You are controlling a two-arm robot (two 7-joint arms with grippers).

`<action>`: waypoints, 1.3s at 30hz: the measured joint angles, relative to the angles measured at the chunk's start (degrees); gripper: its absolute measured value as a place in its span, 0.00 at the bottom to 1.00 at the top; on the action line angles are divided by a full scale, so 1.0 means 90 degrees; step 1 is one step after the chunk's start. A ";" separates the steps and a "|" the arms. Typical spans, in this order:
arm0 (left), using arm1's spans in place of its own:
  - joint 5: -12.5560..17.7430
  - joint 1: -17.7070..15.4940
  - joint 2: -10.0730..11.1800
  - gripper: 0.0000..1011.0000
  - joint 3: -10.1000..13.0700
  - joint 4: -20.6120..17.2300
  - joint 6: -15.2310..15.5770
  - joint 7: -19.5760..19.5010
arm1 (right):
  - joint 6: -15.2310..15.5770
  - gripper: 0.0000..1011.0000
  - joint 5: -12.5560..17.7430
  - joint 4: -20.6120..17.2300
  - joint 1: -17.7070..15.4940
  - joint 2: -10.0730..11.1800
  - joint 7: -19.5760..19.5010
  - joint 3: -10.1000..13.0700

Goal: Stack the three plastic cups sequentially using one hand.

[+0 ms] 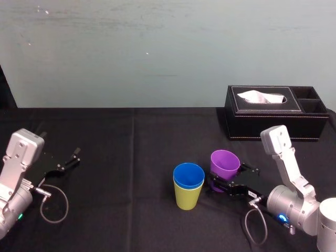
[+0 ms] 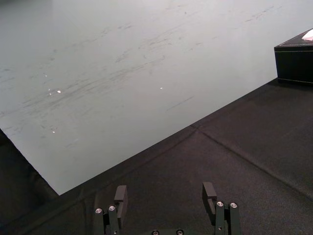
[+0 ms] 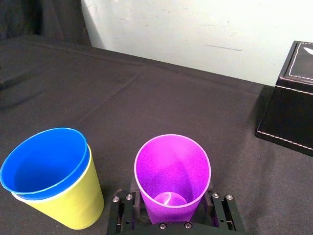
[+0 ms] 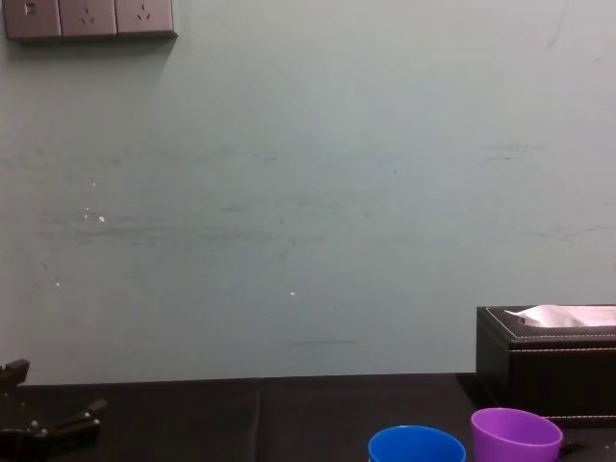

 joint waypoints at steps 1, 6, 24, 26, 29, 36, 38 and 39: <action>0.0000 0.0000 0.0000 0.99 0.0000 0.0000 0.0000 0.0000 | 0.0000 0.71 0.0000 0.0000 0.0000 0.0000 0.0000 0.0000; 0.0000 0.0000 0.0000 0.99 0.0000 0.0000 0.0000 0.0000 | 0.0001 0.71 -0.0004 -0.0077 -0.0020 0.0044 0.0002 0.0004; 0.0000 0.0000 0.0000 0.99 0.0000 0.0000 0.0000 0.0000 | 0.0535 0.71 0.0178 -0.1195 0.0003 0.0489 0.0205 0.0106; 0.0000 0.0000 0.0000 0.99 0.0000 0.0000 0.0000 0.0000 | 0.0645 0.71 0.0279 -0.1377 0.0053 0.0549 0.0249 0.0112; 0.0000 0.0000 0.0000 0.99 0.0000 0.0000 0.0000 0.0000 | 0.0725 0.71 0.0359 -0.1536 0.0103 0.0603 0.0261 0.0096; 0.0000 0.0000 0.0000 0.99 0.0000 0.0000 0.0000 0.0000 | 0.0797 0.71 0.0505 -0.1844 0.0153 0.0718 0.0287 0.0021; 0.0000 0.0000 0.0000 0.99 0.0000 0.0000 0.0000 0.0000 | 0.0798 0.71 0.0555 -0.1936 0.0152 0.0752 0.0300 -0.0015; 0.0000 0.0000 0.0000 0.99 0.0000 0.0000 0.0000 0.0000 | 0.0798 0.71 0.0555 -0.1936 0.0152 0.0752 0.0300 -0.0015</action>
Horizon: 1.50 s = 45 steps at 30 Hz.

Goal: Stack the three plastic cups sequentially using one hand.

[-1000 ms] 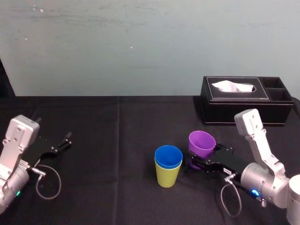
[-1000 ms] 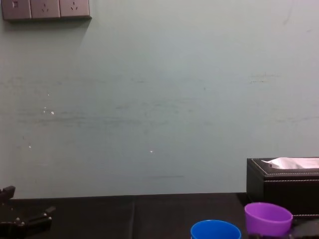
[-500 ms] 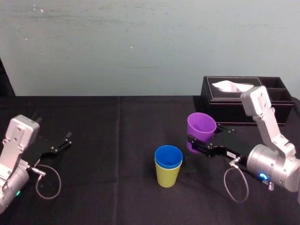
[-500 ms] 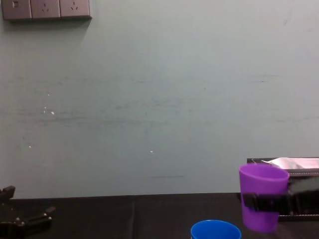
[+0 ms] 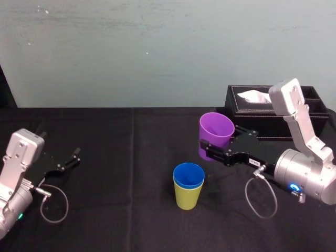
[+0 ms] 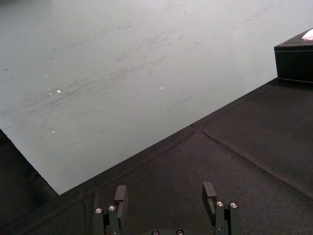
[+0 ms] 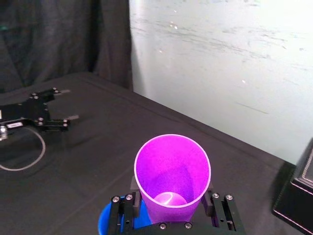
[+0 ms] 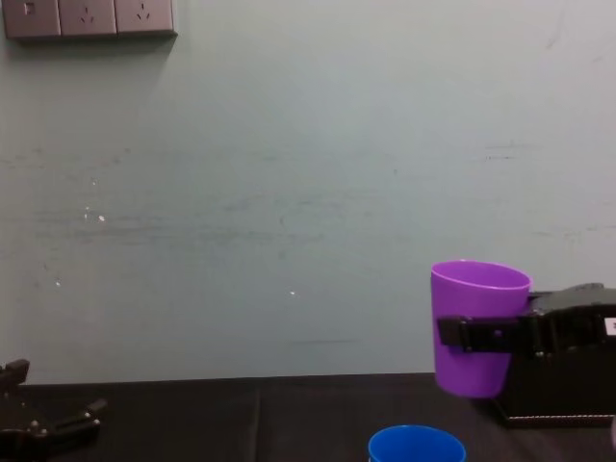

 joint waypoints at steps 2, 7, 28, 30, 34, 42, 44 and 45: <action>0.0000 0.0000 0.0000 0.99 0.0000 0.0000 0.0000 0.0000 | -0.0001 0.71 0.0045 -0.0065 -0.0002 0.0034 0.0016 -0.0044; 0.0000 0.0000 0.0000 0.99 0.0000 0.0000 0.0000 0.0000 | -0.0018 0.71 0.0140 -0.0183 -0.0027 0.0107 0.0068 -0.0173; 0.0000 0.0000 0.0000 0.99 0.0000 0.0000 0.0000 0.0000 | -0.0199 0.71 0.0201 -0.0099 -0.0020 0.0282 0.0133 -0.0672; 0.0000 0.0000 0.0000 0.99 0.0000 0.0000 0.0000 0.0000 | -0.0202 0.71 0.0192 -0.0073 -0.0009 0.0278 0.0132 -0.0698; 0.0000 0.0000 0.0000 0.99 0.0000 0.0000 0.0000 0.0000 | -0.0214 0.71 0.0169 -0.0018 0.0011 0.0268 0.0127 -0.0746; -0.0001 0.0000 0.0000 0.99 0.0000 0.0000 0.0000 0.0000 | -0.0221 0.71 0.0133 0.0039 0.0032 0.0244 0.0110 -0.0797; 0.0000 0.0000 0.0000 0.99 0.0000 0.0000 0.0000 0.0000 | -0.0221 0.71 0.0130 0.0047 0.0035 0.0239 0.0107 -0.0801; -0.0001 0.0000 0.0000 0.99 0.0000 0.0000 0.0000 0.0000 | -0.0222 0.71 0.0127 0.0054 0.0035 0.0234 0.0105 -0.0803</action>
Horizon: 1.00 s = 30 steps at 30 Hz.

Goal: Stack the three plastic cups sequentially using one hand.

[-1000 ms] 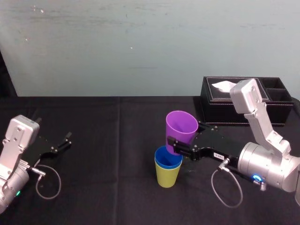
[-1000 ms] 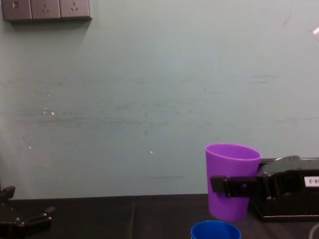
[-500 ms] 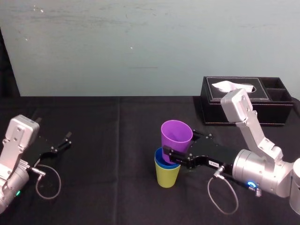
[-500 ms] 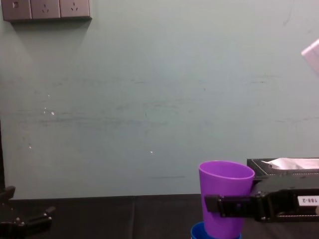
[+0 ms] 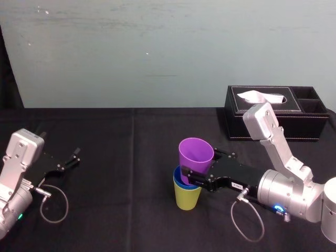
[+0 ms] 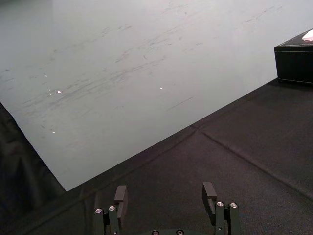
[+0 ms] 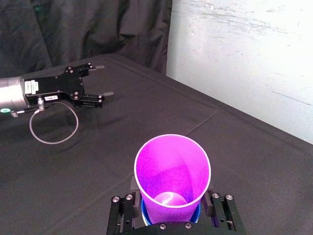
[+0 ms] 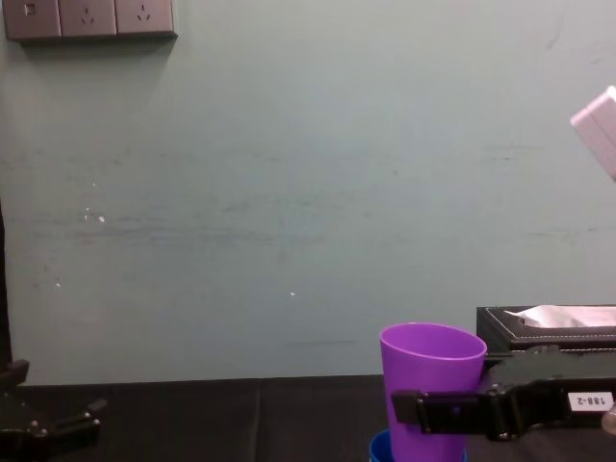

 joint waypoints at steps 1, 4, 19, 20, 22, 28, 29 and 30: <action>0.0000 0.0000 0.0000 0.99 0.0000 0.0000 0.0000 0.0000 | -0.0002 0.71 -0.0002 0.0006 0.0000 -0.0002 -0.0001 -0.0001; 0.0000 0.0000 0.0000 0.99 0.0000 0.0000 0.0000 0.0000 | -0.0009 0.71 -0.0017 0.0027 0.0000 -0.0010 -0.0003 -0.0010; 0.0000 0.0000 0.0000 0.99 0.0000 0.0000 0.0000 0.0000 | -0.0034 0.71 -0.0133 0.0122 0.0012 -0.0064 -0.0023 -0.0074; 0.0000 0.0000 0.0000 0.99 0.0000 0.0000 0.0000 0.0000 | -0.0034 0.71 -0.0133 0.0122 0.0012 -0.0064 -0.0024 -0.0074; 0.0000 0.0000 0.0000 0.99 0.0000 0.0000 0.0000 0.0000 | -0.0034 0.71 -0.0132 0.0121 0.0012 -0.0064 -0.0024 -0.0073; 0.0001 0.0000 0.0000 0.99 0.0000 0.0000 0.0000 0.0000 | -0.0034 0.71 -0.0126 0.0115 0.0012 -0.0062 -0.0024 -0.0068; 0.0000 0.0000 0.0000 0.99 0.0000 0.0000 0.0000 0.0000 | -0.0034 0.71 -0.0125 0.0114 0.0012 -0.0061 -0.0024 -0.0067; 0.0001 0.0000 0.0000 0.99 0.0000 0.0000 0.0000 0.0000 | -0.0034 0.71 -0.0124 0.0114 0.0012 -0.0061 -0.0024 -0.0067</action>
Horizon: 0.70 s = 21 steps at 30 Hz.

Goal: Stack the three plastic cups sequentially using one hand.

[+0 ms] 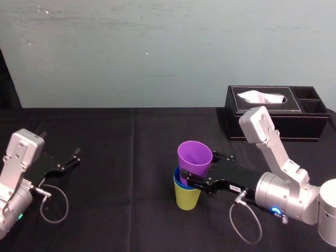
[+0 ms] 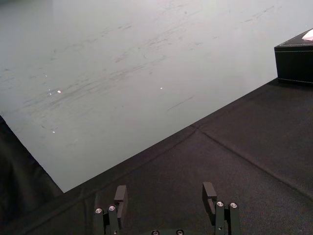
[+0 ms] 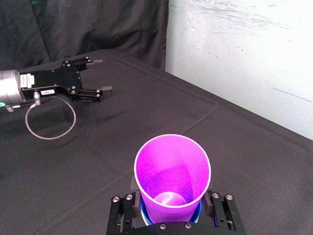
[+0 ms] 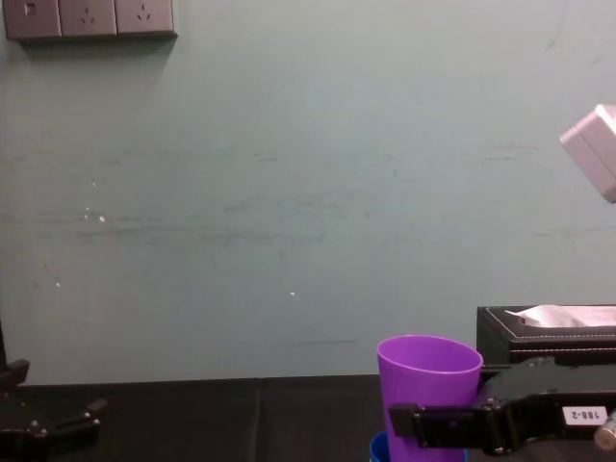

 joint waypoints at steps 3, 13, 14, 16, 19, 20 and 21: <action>0.0000 0.0000 0.0000 0.99 0.0000 0.0000 0.0000 0.0000 | 0.0000 0.71 0.0003 -0.0001 0.0000 0.0001 0.0001 0.0002; 0.0000 0.0000 0.0000 0.99 0.0000 0.0000 0.0000 0.0000 | 0.0002 0.95 0.0011 -0.0006 -0.0001 0.0005 0.0004 0.0007; 0.0000 0.0000 0.0000 0.99 0.0000 0.0000 0.0000 0.0000 | 0.0002 0.97 0.0011 -0.0006 -0.0001 0.0005 0.0005 0.0008; 0.0000 0.0000 0.0000 0.99 0.0000 0.0000 0.0000 0.0000 | 0.0003 0.99 0.0013 -0.0008 -0.0001 0.0005 0.0004 0.0009; 0.0000 0.0000 0.0000 0.99 0.0000 0.0000 0.0000 0.0000 | 0.0004 0.99 0.0017 -0.0011 -0.0001 0.0006 0.0005 0.0010; 0.0000 0.0000 0.0000 0.99 0.0000 0.0000 0.0000 0.0000 | 0.0005 0.99 0.0017 -0.0011 -0.0001 0.0006 0.0004 0.0010; 0.0000 0.0000 0.0000 0.99 0.0000 0.0000 0.0000 0.0000 | 0.0005 0.99 0.0018 -0.0011 -0.0001 0.0006 0.0004 0.0010</action>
